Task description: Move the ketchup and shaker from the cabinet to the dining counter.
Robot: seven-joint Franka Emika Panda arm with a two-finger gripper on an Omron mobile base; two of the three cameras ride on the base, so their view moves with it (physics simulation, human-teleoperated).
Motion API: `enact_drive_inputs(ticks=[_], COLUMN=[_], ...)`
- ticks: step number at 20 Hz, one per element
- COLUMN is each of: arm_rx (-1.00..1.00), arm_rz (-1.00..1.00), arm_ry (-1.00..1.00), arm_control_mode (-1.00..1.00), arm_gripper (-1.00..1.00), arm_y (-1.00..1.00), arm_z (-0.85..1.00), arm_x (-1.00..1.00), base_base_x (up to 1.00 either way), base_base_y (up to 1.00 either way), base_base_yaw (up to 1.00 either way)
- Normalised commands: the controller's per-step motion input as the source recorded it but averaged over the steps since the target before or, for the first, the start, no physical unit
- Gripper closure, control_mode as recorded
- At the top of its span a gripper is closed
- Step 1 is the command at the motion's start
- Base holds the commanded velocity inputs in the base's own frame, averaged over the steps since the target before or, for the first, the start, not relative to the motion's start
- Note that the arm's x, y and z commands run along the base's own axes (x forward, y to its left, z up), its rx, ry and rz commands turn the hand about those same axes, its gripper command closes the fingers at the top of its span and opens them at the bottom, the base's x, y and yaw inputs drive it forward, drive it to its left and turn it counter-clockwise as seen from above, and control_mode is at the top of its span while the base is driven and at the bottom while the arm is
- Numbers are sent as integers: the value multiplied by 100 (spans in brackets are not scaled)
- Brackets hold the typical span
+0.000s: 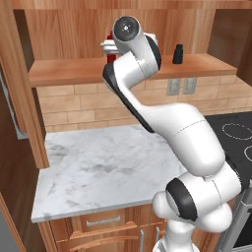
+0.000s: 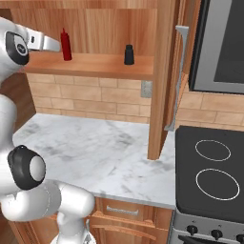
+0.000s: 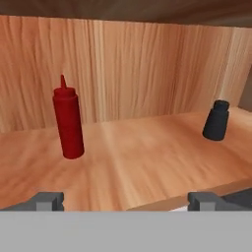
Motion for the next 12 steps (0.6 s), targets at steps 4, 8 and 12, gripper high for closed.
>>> enact_drive_inputs(ticks=[4,8,12], arm_rx=[14,10,3], arm_rz=[0,0,3], arm_ry=[0,0,-6], arm_control_mode=[-100,-100,-100], arm_gripper=[-100,-100,-100], arm_y=[2,0,0], arm_z=[-1,-14,-16], arm_x=[28,24,24], base_base_x=[0,0,0], base_base_y=[0,0,0], base_base_yaw=[0,0,0])
